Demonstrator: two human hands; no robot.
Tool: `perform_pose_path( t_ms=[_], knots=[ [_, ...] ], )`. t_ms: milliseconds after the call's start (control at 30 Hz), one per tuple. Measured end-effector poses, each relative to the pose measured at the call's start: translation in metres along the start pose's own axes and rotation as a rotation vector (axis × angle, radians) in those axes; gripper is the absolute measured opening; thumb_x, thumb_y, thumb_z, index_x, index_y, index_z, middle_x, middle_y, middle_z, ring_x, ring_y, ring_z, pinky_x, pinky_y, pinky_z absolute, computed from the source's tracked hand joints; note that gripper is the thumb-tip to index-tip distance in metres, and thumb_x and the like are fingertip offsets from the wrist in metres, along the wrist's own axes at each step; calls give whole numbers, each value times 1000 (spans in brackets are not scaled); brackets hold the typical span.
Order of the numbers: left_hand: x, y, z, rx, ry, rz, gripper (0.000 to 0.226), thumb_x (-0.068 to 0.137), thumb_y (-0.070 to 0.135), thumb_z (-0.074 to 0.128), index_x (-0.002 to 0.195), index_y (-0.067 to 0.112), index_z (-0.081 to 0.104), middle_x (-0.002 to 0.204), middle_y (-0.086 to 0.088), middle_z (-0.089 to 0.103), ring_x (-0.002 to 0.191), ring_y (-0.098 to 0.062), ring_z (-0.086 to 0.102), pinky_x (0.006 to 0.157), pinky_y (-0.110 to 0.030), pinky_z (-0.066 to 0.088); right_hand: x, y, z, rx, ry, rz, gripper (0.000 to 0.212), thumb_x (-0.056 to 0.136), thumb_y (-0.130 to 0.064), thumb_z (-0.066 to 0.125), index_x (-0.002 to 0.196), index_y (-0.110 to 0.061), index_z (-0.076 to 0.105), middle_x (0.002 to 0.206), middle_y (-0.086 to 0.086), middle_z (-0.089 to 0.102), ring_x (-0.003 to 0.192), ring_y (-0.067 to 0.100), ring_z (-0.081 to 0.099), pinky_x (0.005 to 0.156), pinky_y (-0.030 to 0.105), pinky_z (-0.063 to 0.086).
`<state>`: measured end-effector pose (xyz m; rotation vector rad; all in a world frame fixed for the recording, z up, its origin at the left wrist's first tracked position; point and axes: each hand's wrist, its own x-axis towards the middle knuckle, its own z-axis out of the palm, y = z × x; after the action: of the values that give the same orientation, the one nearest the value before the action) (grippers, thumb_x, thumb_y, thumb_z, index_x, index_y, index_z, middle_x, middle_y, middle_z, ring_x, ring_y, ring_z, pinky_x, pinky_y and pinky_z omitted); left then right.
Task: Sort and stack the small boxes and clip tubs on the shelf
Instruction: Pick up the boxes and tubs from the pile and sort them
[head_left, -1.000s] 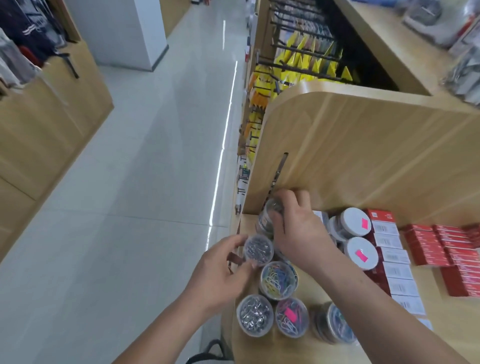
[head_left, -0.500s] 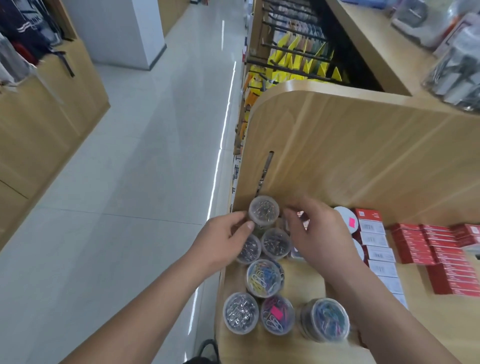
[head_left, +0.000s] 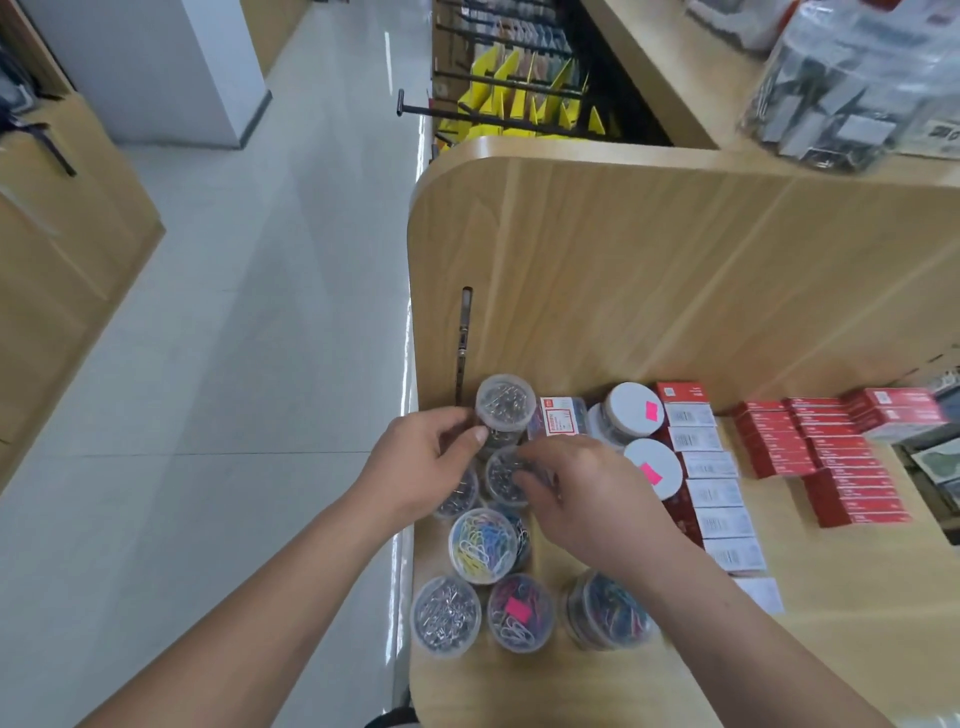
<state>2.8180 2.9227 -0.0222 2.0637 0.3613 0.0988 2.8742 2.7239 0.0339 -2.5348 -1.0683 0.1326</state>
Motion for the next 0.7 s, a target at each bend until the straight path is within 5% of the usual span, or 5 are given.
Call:
perform_pose_path(
  t_ms=[100,200,333,533,700],
  knots=[
    [-4,-2,-5,-52,-41,-12,24,101,38,58,122,36,71,98,14,77,91,-7,72,87,-42,59,0,4,3,40,19,29,16,94,-32,59,105,-27,70,97,-8,73,89,19,67,67,41,56],
    [-25,-10,-22,-67,-23,-87,38,97,30,64,134,37,63,127,23,66,119,6,59,109,-29,47,1,5,0,-1,213,10,12,91,-25,68,102,-24,73,91,-4,68,82,22,63,57,38,53],
    [-60,-22,-33,122,-182,31,68,82,18,68,143,42,52,143,30,51,134,12,44,110,-17,35,17,-7,-4,-102,277,-205,21,96,-21,56,109,-19,72,104,5,61,83,28,52,64,40,45],
    [-62,-20,-24,193,-14,140,53,85,29,78,131,44,57,129,29,59,118,6,55,99,-29,51,19,4,2,-2,275,-145,22,95,-16,60,112,-18,73,106,6,62,87,30,57,71,46,49],
    [-61,13,-37,129,150,101,45,82,37,80,119,46,56,116,28,64,106,4,60,87,-29,55,3,3,-20,320,225,85,14,95,-20,66,102,-27,77,93,-17,70,85,4,65,69,24,52]
  ],
)
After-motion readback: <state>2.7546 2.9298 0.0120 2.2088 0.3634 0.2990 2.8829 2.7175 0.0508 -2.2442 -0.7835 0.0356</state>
